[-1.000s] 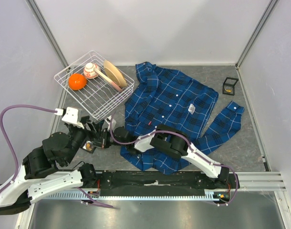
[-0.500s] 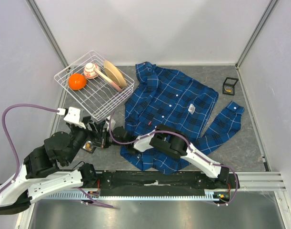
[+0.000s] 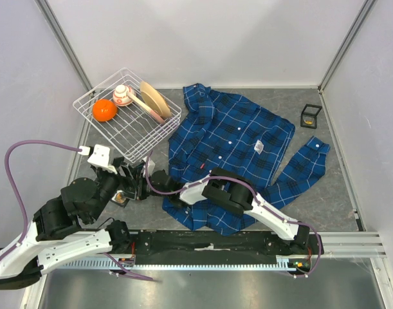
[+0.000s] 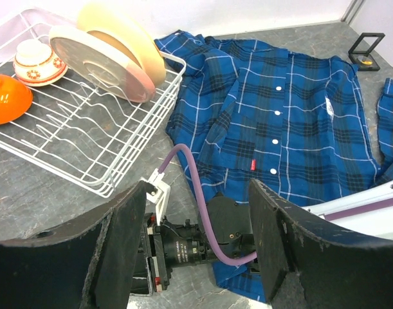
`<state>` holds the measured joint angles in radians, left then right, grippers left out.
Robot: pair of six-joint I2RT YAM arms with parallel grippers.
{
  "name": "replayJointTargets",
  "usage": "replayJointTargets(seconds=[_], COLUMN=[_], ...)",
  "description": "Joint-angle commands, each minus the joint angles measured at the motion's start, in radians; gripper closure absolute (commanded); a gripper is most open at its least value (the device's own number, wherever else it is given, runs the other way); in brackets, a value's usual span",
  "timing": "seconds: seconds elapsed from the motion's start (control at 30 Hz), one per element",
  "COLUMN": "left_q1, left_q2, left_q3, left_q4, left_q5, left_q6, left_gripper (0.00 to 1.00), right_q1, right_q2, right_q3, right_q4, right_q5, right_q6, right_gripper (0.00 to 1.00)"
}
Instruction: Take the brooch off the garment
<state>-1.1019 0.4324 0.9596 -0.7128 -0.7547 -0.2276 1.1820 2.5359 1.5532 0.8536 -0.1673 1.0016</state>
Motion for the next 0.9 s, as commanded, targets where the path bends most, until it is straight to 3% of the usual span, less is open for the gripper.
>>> replayJointTargets(seconds=[0.0,0.37,0.67,0.87], left_q1=[-0.004,-0.004,-0.004,-0.004], left_q2=[0.005,-0.015,-0.037,-0.044], left_q3=[-0.007,-0.015,-0.021,-0.002], left_q4=[0.046,0.026,0.007,0.009], left_q5=[0.005,0.031,0.041,0.037], left_q6=[-0.055,-0.101,-0.141,-0.167], left_gripper=[0.29,0.30,0.29,0.28], right_q1=[0.001,-0.001,0.001,-0.005], right_q2=[-0.020,-0.094,-0.222,-0.423], right_q3=[0.030,0.005,-0.031,-0.099], right_q4=[-0.001,-0.062,-0.180,-0.451], right_q5=[-0.001,0.023,0.064,0.162], right_q6=[-0.049,-0.118,-0.215,-0.331], right_gripper=[0.69,0.65,0.53,0.47])
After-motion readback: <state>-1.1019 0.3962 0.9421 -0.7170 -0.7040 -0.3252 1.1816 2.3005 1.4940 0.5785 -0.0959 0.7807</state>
